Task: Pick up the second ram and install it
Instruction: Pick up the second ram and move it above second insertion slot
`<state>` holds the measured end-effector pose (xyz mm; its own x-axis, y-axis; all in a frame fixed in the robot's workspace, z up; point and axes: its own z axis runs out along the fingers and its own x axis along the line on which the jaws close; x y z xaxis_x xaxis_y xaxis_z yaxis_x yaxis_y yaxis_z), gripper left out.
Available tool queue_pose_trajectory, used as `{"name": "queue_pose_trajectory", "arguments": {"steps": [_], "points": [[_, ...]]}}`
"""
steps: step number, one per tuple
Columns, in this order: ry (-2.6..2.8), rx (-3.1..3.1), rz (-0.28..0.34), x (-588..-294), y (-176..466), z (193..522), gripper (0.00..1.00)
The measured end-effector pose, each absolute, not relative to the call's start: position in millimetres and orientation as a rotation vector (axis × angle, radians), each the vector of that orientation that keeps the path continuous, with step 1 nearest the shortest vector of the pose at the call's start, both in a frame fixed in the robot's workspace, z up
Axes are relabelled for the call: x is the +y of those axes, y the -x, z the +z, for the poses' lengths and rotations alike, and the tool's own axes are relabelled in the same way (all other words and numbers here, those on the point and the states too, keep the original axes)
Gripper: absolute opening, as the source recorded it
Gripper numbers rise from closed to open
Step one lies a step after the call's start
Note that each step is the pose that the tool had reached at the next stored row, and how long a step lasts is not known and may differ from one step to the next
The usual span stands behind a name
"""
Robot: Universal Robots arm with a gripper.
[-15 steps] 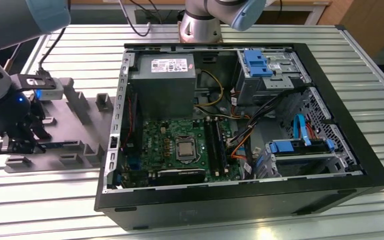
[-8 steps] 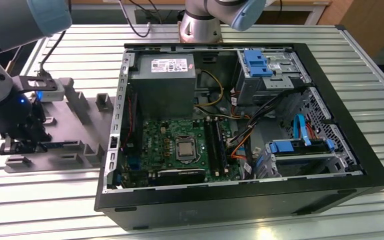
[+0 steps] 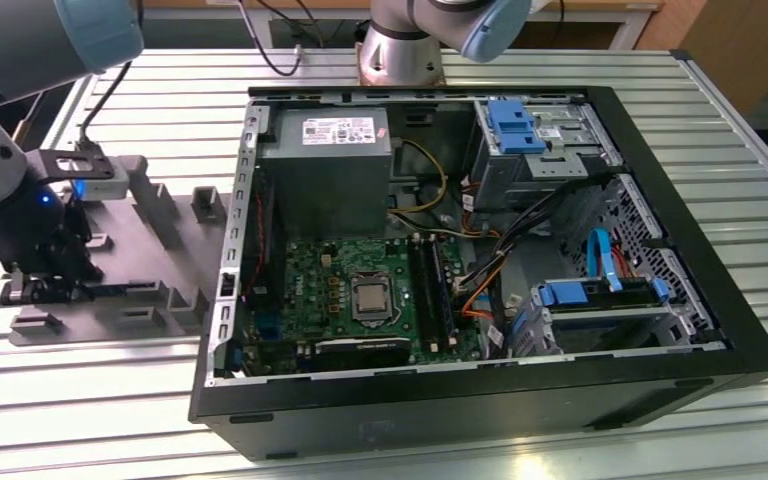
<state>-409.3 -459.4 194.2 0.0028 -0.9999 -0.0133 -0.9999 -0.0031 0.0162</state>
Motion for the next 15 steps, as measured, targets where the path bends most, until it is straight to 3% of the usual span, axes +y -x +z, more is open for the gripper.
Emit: {"name": "queue_pose_trajectory", "arguments": {"steps": [3,4,10,11,15], "points": [[-2.223,-2.216,-0.033,-459.4,409.8,193.5,0.33],[-2.223,-2.216,-0.033,-459.4,409.9,193.4,0.26],[-2.223,-2.216,-0.033,-459.4,409.9,192.2,0.25],[-2.223,-2.217,-0.033,-459.4,409.9,192.0,0.18],[-2.223,-2.216,-0.033,-459.4,409.9,191.7,0.16]]}}
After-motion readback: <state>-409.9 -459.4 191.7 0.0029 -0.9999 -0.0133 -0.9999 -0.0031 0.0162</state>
